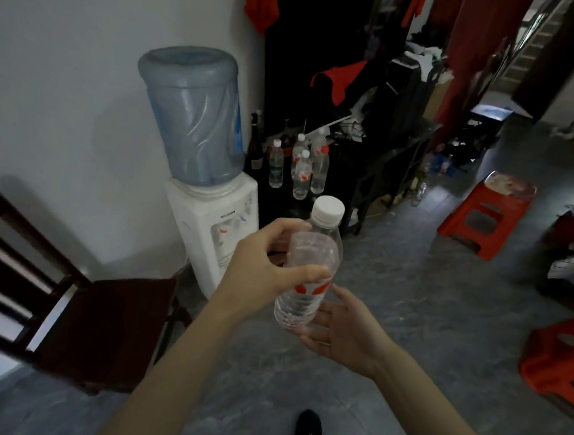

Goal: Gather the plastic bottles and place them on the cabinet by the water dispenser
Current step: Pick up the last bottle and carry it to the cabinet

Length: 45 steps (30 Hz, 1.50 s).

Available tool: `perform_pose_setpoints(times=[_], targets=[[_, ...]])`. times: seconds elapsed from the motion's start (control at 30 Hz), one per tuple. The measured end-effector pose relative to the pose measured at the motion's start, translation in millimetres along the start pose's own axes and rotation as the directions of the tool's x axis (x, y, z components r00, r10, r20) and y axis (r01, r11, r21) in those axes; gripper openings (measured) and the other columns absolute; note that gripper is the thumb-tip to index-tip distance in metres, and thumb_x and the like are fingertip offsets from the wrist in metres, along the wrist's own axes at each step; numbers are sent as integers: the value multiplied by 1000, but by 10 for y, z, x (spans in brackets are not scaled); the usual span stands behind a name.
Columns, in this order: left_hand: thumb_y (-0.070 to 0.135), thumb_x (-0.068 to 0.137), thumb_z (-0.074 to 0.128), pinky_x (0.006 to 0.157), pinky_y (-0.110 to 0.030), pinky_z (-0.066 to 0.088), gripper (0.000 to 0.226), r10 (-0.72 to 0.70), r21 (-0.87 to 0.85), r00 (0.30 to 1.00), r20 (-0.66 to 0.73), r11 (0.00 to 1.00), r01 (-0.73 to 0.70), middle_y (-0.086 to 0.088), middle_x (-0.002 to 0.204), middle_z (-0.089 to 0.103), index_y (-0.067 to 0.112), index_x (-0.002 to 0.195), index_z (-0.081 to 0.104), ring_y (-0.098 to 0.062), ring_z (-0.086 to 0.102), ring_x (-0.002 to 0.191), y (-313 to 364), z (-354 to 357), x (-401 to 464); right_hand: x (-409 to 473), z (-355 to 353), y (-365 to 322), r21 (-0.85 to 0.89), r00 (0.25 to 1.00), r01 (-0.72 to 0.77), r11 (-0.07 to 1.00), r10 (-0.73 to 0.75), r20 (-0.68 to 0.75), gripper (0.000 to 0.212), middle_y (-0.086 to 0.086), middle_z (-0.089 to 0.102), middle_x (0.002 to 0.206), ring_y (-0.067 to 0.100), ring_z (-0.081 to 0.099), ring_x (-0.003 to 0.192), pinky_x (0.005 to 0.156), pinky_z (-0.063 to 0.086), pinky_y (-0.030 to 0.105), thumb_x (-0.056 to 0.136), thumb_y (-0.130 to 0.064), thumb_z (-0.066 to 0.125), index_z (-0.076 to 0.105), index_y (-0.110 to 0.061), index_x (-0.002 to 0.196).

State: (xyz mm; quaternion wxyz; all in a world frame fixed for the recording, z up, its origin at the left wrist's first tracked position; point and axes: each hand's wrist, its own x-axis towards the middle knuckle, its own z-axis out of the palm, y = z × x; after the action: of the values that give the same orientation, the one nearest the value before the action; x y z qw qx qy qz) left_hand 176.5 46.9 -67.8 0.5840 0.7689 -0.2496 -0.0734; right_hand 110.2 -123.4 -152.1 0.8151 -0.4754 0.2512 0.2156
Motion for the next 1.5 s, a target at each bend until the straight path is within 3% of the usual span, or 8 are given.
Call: perform_pose_setpoints(times=[0.1, 0.23, 0.43, 0.77, 0.93, 1.13, 1.33, 1.5], targets=[[44, 62, 88, 87, -25, 57, 60, 23, -24, 1000, -17, 999, -23, 12, 107, 75, 32, 116, 67, -3, 69, 103, -21, 71, 582, 312, -173, -488, -4, 999, 37, 999, -38, -8, 61, 12, 71, 121, 28, 70, 103, 80, 52, 33, 98, -54, 38, 62, -7, 127], [24, 72, 90, 86, -26, 57, 51, 26, -35, 998, -52, 999, -28, 10, 108, 75, 29, 117, 67, -5, 71, 103, -7, 157, 1335, 667, -419, -1166, -5, 999, 47, 999, -47, 8, 62, 14, 70, 121, 27, 69, 99, 82, 52, 34, 97, -55, 38, 61, -6, 127], [21, 75, 88, 88, -25, 55, 46, 33, -12, 998, -51, 999, -34, 14, 106, 75, 34, 114, 67, -3, 70, 103, -49, 255, 2262, 1209, -642, -1852, 28, 998, 51, 998, -52, 45, 59, 12, 71, 120, 25, 71, 101, 79, 54, 31, 100, -51, 34, 59, -8, 130], [30, 70, 90, 96, -39, 57, 50, -29, -3, 1000, -7, 1000, 29, 11, 109, 75, 34, 114, 68, -6, 70, 106, -620, 359, 3611, 2234, -1121, -2645, 28, 1000, 2, 1000, -3, 27, 60, 15, 67, 126, 30, 64, 116, 82, 53, 32, 100, -52, 34, 61, -7, 130], [42, 65, 90, 98, -41, 56, 57, -28, 3, 999, 18, 1000, 28, 12, 111, 74, 34, 117, 67, -5, 69, 108, -916, 285, 4494, 2884, -1226, -3221, 45, 1000, 9, 999, -9, 13, 59, 14, 68, 125, 26, 70, 102, 81, 53, 32, 101, -51, 34, 61, -7, 130], [49, 65, 88, 98, -37, 55, 64, -19, 38, 993, 115, 999, 15, 15, 115, 70, 33, 122, 63, 0, 65, 110, -1157, 322, 5538, 3609, -1456, -3939, 94, 999, -8, 996, 13, -53, 60, 15, 67, 128, 29, 66, 111, 70, 56, 29, 99, -51, 40, 60, -6, 132], [36, 71, 91, 97, -32, 56, 60, -62, 27, 972, 228, 998, 57, 17, 117, 69, 32, 123, 60, 2, 64, 110, -1459, 578, 6226, 4088, -1930, -4291, 224, 981, -42, 974, 82, -174, 54, 15, 72, 109, 25, 72, 90, 76, 52, 32, 97, -48, 42, 66, -5, 118], [26, 71, 92, 93, -15, 51, 62, -115, 61, 949, 294, 993, 101, 18, 118, 68, 29, 123, 59, 8, 62, 110, -1730, 884, 6652, 4476, -2322, -4489, 270, 963, -88, 959, 151, -224, 52, 21, 64, 121, 32, 59, 115, 86, 48, 35, 95, -46, 41, 68, -5, 113]])
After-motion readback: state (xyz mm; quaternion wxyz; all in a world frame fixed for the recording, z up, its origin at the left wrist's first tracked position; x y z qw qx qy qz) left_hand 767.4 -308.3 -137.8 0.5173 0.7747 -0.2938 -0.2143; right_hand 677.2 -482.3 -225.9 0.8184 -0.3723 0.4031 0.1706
